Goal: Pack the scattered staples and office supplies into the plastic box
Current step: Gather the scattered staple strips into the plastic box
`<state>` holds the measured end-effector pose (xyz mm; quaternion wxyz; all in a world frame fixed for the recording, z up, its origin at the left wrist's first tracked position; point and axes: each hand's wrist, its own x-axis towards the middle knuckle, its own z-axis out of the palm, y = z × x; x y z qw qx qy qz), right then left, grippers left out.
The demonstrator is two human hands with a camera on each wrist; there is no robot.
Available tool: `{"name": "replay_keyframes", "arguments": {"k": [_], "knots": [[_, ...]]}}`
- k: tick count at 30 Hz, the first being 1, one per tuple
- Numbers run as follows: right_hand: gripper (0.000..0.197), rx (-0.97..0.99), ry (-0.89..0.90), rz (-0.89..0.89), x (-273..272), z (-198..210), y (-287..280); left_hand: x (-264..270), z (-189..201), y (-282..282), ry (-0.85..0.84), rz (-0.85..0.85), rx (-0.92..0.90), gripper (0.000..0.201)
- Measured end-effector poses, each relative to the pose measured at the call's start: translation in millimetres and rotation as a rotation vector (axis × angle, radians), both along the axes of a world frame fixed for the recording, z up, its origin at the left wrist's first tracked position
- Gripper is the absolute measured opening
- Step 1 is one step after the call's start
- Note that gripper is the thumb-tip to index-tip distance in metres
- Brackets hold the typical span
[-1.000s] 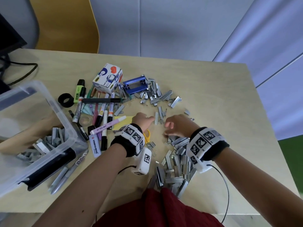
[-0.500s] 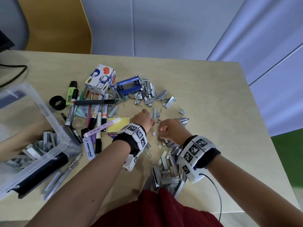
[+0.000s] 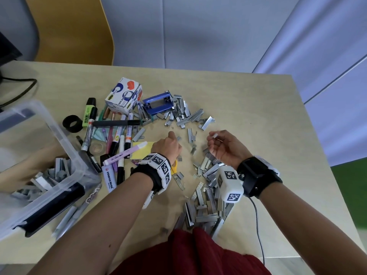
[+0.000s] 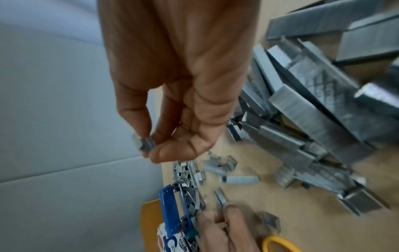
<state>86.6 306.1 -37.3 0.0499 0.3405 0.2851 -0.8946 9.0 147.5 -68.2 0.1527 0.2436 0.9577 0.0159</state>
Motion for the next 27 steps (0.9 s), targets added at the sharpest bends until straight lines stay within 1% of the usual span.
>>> {"name": "replay_keyframes", "arguments": {"k": [3, 4, 5, 6, 7, 8, 9, 10, 11, 13, 15, 16, 17, 19, 20, 21, 22, 24, 25, 26, 27], "knots": [[0.036, 0.006, -0.040, -0.002, -2.4, -2.1, -0.4, 0.1, -0.4, 1.9, 0.001, 0.010, -0.007, 0.030], [0.038, 0.057, -0.057, 0.032, -4.1, -1.4, 0.6, -1.3, -1.4, 3.1, -0.012, 0.020, -0.008, 0.031], [0.038, 0.162, -0.082, 0.094, -7.0, -1.1, 1.2, -3.0, -2.3, 3.9, -0.034, 0.038, -0.004, 0.031], [0.035, 0.352, -0.108, 0.194, -9.9, -1.0, 1.6, -4.5, -2.7, 4.4, -0.062, 0.062, 0.006, 0.031], [0.031, 0.630, -0.127, 0.335, -12.2, -0.8, 1.1, -5.5, -2.0, 4.5, -0.084, 0.082, 0.017, 0.031], [0.025, 0.953, -0.132, 0.497, -13.0, -1.0, -0.6, -6.2, -1.2, 5.0, -0.096, 0.088, 0.028, 0.031], [0.017, 1.252, -0.104, 0.649, -13.1, -1.3, -4.3, -6.7, 0.1, 5.0, -0.098, 0.082, 0.036, 0.031], [0.010, 1.454, -0.045, 0.780, -12.7, -2.6, -9.7, -7.1, 1.8, 5.1, -0.105, 0.077, 0.043, 0.032], [0.008, 1.553, 0.010, 0.894, -11.4, -5.0, -15.7, -7.7, 4.3, 4.4, -0.125, 0.088, 0.056, 0.034], [0.016, 1.687, 0.049, 1.071, -9.5, -13.6, -26.4, -9.6, 8.4, 2.2, -0.215, 0.160, 0.125, 0.037], [0.021, 1.879, 0.039, 1.143, -9.9, -19.6, -32.9, -12.9, 10.3, -0.7, -0.343, 0.277, 0.266, 0.037], [0.022, 1.938, 0.036, 1.149, -11.2, -21.0, -34.4, -14.1, 10.8, -2.6, -0.423, 0.345, 0.376, 0.035], [0.022, 1.957, 0.029, 1.152, -12.9, -22.1, -34.9, -14.7, 11.7, -5.0, -0.524, 0.423, 0.512, 0.034], [0.019, 1.896, 0.011, 1.114, -15.4, -21.1, -35.5, -14.5, 15.7, -10.8, -0.716, 0.572, 0.762, 0.033], [0.017, 1.812, 0.003, 1.059, -16.6, -19.9, -34.4, -14.0, 18.7, -13.5, -0.780, 0.624, 0.845, 0.033], [0.016, 1.680, -0.002, 0.984, -17.4, -17.3, -32.6, -13.0, 21.5, -16.2, -0.829, 0.665, 0.912, 0.034], [0.015, 1.499, 0.000, 0.894, -18.4, -12.8, -29.6, -11.8, 24.6, -18.5, -0.871, 0.699, 0.976, 0.034], [0.020, 0.994, 0.032, 0.664, -17.3, -1.5, -25.5, -9.3, 31.0, -23.7, -0.980, 0.744, 1.112, 0.033], [0.017, 0.718, 0.053, 0.535, -16.3, 4.2, -23.7, -8.6, 33.5, -26.6, -1.048, 0.738, 1.189, 0.033], [0.009, 0.480, 0.094, 0.430, -14.5, 10.6, -21.3, -7.8, 36.6, -29.3, -1.117, 0.717, 1.266, 0.035], [0.008, 0.321, 0.147, 0.360, -12.0, 16.6, -19.6, -6.9, 40.1, -32.1, -1.178, 0.692, 1.337, 0.038]]}}
